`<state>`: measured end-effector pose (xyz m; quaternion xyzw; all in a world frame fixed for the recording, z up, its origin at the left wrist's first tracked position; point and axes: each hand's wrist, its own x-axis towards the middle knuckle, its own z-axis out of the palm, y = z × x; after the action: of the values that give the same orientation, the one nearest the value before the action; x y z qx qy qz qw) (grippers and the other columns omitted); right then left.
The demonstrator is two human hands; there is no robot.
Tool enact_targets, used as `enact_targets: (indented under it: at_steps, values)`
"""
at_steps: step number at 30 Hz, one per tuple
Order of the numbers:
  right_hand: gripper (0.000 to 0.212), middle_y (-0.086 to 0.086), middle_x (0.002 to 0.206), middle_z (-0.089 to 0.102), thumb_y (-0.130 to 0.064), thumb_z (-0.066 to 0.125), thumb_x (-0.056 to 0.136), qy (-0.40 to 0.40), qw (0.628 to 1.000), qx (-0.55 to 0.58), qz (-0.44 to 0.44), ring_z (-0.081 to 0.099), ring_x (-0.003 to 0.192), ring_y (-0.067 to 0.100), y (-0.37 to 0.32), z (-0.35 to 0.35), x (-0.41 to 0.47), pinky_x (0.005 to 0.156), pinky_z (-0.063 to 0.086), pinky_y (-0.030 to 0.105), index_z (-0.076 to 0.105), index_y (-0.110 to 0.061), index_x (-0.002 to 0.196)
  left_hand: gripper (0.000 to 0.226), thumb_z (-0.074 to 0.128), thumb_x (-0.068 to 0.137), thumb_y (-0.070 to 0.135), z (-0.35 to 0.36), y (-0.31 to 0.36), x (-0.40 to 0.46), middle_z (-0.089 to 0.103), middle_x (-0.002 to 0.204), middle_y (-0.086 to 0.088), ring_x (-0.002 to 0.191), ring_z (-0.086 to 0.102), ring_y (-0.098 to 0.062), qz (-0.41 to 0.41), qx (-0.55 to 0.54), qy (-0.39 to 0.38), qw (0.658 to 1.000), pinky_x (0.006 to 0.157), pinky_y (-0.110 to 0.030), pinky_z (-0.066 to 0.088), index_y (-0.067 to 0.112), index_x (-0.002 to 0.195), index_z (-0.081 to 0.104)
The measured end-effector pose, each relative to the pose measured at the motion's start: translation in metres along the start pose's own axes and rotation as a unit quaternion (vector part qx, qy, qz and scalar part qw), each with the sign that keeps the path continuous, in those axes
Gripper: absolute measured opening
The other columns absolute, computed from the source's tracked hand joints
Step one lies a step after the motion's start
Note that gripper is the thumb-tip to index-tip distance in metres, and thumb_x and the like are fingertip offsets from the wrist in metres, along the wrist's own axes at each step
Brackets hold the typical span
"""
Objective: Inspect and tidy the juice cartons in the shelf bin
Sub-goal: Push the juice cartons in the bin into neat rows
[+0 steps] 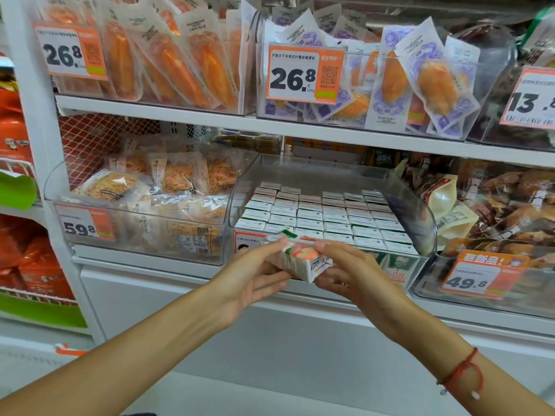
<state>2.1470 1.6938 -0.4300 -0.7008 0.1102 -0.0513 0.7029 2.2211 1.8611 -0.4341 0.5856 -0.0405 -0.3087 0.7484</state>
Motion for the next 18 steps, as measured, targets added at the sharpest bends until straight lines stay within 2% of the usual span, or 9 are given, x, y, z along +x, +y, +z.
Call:
enact_targets:
  at_steps: [2,5,8,10,12,14,16,18]
  values:
    - [0.035,0.007,0.1,0.076,-0.034,0.071,0.08,-0.021,0.999,0.029,0.028,0.072,0.095,0.019,-0.002,-0.003,0.0,0.088,0.055,0.031,0.071,-0.014,0.108,0.053,0.076,0.08,0.036,0.002,0.001,0.001,0.075,0.103,-0.008,0.087,0.075,-0.018,0.075,0.031,0.035,0.996,0.066,-0.022,0.059,0.02,0.125,0.051]
    - [0.04,0.008,0.103,0.075,-0.034,0.071,0.076,-0.041,0.997,0.063,0.003,0.072,0.097,0.018,-0.004,-0.002,-0.003,0.086,0.056,0.027,0.071,-0.011,0.108,0.051,0.073,0.083,0.032,0.007,0.001,0.0,0.078,0.092,0.0,0.087,0.074,-0.014,0.146,0.03,0.019,0.989,0.066,-0.02,0.058,0.019,0.124,0.046]
    - [0.04,-0.001,0.099,0.076,-0.029,0.077,0.075,0.034,0.995,0.006,-0.089,0.071,0.097,0.015,-0.004,0.003,-0.003,0.089,0.056,0.031,0.069,-0.018,0.113,0.055,0.075,0.076,0.035,0.009,0.002,0.0,0.077,0.1,-0.003,0.092,0.074,-0.017,0.101,-0.032,-0.01,0.994,0.071,-0.023,0.06,0.015,0.123,0.054]
    - [0.039,-0.008,0.095,0.076,-0.023,0.081,0.073,0.101,0.978,-0.05,-0.173,0.071,0.091,0.007,-0.006,0.003,-0.004,0.078,0.057,0.021,0.07,-0.023,0.11,0.048,0.073,0.074,0.037,0.009,0.003,-0.002,0.076,0.105,-0.006,0.091,0.074,-0.017,0.04,-0.048,-0.035,0.997,0.068,-0.025,0.061,0.014,0.115,0.065]
    - [0.039,-0.014,0.098,0.074,-0.021,0.082,0.074,0.136,0.93,-0.172,-0.296,0.068,0.092,0.003,-0.008,0.0,-0.006,0.078,0.053,0.016,0.07,-0.025,0.11,0.041,0.066,0.083,0.039,0.009,0.005,-0.001,0.075,0.104,-0.009,0.089,0.074,-0.017,0.001,-0.087,-0.055,0.995,0.064,-0.027,0.061,0.009,0.112,0.065]
    - [0.041,-0.013,0.108,0.07,-0.017,0.081,0.077,0.149,0.85,-0.308,-0.401,0.063,0.1,0.005,-0.008,-0.006,-0.005,0.085,0.051,0.021,0.068,-0.025,0.115,0.05,0.056,0.092,0.045,0.006,0.01,-0.001,0.074,0.107,-0.015,0.092,0.074,-0.021,-0.02,-0.152,-0.08,0.985,0.067,-0.03,0.062,0.002,0.117,0.061]
    - [0.042,-0.008,0.114,0.068,-0.014,0.079,0.078,0.132,0.785,-0.397,-0.456,0.061,0.107,0.012,-0.007,-0.012,-0.003,0.088,0.051,0.03,0.068,-0.022,0.118,0.063,0.053,0.091,0.055,0.001,0.017,-0.001,0.071,0.114,-0.018,0.1,0.072,-0.025,-0.045,-0.165,-0.103,0.98,0.073,-0.035,0.062,0.0,0.122,0.058]
    - [0.043,-0.005,0.117,0.068,-0.014,0.079,0.076,0.114,0.732,-0.461,-0.488,0.061,0.108,0.018,-0.006,-0.016,-0.002,0.086,0.053,0.035,0.069,-0.02,0.118,0.067,0.06,0.084,0.057,-0.003,0.022,0.0,0.07,0.117,-0.019,0.105,0.07,-0.027,-0.061,-0.123,-0.122,0.983,0.079,-0.037,0.061,0.004,0.124,0.059]
